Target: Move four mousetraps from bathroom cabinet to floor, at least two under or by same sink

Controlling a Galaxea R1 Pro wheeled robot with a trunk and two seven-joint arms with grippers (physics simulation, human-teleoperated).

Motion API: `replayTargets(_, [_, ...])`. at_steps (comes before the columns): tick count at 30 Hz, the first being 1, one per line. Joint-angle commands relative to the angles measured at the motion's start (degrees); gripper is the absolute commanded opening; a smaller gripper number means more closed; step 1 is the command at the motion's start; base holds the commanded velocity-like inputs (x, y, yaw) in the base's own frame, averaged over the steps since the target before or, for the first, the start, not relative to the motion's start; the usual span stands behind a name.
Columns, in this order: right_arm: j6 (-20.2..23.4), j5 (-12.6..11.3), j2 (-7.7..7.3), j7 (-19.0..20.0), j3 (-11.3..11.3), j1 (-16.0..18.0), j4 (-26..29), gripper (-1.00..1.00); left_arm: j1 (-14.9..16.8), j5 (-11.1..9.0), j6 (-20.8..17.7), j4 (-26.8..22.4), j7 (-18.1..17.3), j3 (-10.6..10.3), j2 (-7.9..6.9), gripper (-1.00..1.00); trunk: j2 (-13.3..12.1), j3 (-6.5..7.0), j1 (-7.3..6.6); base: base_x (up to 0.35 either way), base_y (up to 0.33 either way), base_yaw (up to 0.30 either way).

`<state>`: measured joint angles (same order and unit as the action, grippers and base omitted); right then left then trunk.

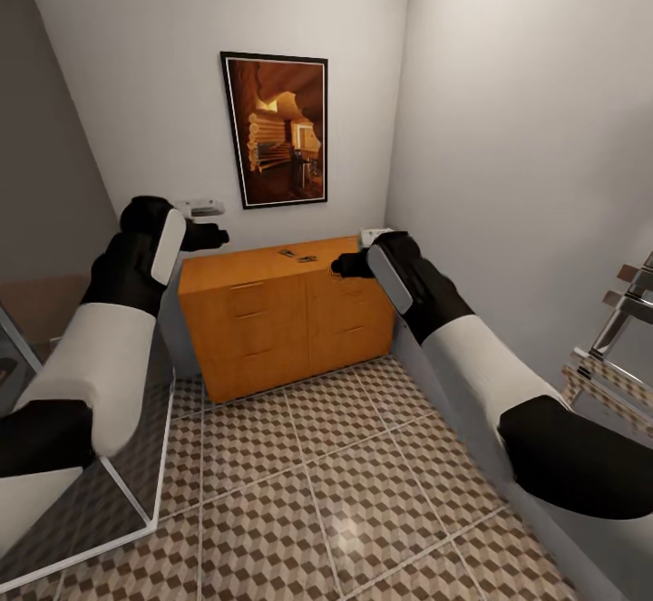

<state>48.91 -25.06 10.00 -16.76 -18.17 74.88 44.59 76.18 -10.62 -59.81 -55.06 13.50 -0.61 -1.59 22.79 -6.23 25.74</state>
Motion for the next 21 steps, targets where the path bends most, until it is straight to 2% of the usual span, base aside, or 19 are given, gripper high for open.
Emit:
replayTargets(1, [0.12, -0.64, 0.0, -0.56, -0.11, 0.13, -0.04, 1.0, 0.08, -0.6, -0.19, -0.02, 0.52, -0.06, -0.03, 1.0, 0.13, -0.14, 0.04, 0.0, 0.0, 0.0])
replayTargets(3, [0.53, -1.26, 0.0, -1.93, -0.08, 3.49, -3.66, 1.0, 0.64, -0.61, -0.19, 1.02, 0.53, -0.04, 0.05, 1.0, 0.13, -0.14, 0.04, 0.0, 0.0, 0.0])
replayTargets(4, [0.53, -1.26, 0.0, -1.93, -0.08, 3.49, -3.66, 1.0, 0.64, -0.61, -0.19, 1.02, 0.53, -0.04, 0.05, 1.0, 0.13, -0.14, 0.04, 0.0, 0.0, 0.0])
replayTargets(6, [0.83, -1.72, 0.0, -3.01, -0.04, 7.16, -7.26, 1.0, 1.02, -0.62, -0.19, 1.68, 0.54, -0.05, 0.18, 1.0, 0.13, -0.14, 0.04, 0.0, 0.0, 0.0])
replayTargets(7, [0.83, -1.72, 0.0, -3.01, -0.04, 7.16, -7.26, 1.0, 1.02, -0.62, -0.19, 1.68, 0.54, -0.05, 0.18, 1.0, 0.13, -0.14, 0.04, 0.0, 0.0, 0.0])
replayTargets(10, [1.13, -2.12, 0.0, -4.16, 0.05, 13.33, -13.0, 1.0, 1.38, -0.58, -0.19, 2.28, 0.56, -0.14, 0.34, 1.0, 0.13, -0.14, 0.04, 0.0, 0.0, 0.0])
replayTargets(11, [1.13, -2.12, 0.0, -4.16, 0.05, 13.33, -13.0, 1.0, 1.38, -0.58, -0.19, 2.28, 0.56, -0.14, 0.34, 1.0, 0.13, -0.14, 0.04, 0.0, 0.0, 0.0])
replayTargets(13, [1.23, -2.34, 0.0, -4.6, 0.09, 17.6, -17.63, 1.0, 1.6, -0.58, -0.19, 2.51, 0.56, -0.19, 0.41, 1.0, 0.13, -0.14, 0.04, 0.0, 0.0, 0.0])
replayTargets(14, [1.23, -2.34, 0.0, -4.6, 0.09, 17.6, -17.63, 1.0, 1.6, -0.58, -0.19, 2.51, 0.56, -0.19, 0.41, 1.0, 0.13, -0.14, 0.04, 0.0, 0.0, 0.0])
replayTargets(17, [1.31, -3.06, 0.0, -5.02, 0.2, 22.89, -23.28, 1.0, 1.83, -0.65, -0.19, 2.58, 0.54, -0.25, 0.43, 1.0, 0.13, -0.14, 0.04, 0.0, 0.0, 0.0])
replayTargets(21, [1.38, -3.93, 0.0, -5.19, 0.28, 25.06, -25.56, 1.0, 1.9, -0.67, -0.19, 2.39, 0.52, -0.29, 0.44, 1.0, 0.13, -0.14, 0.04, 0.0, 0.0, 0.0])
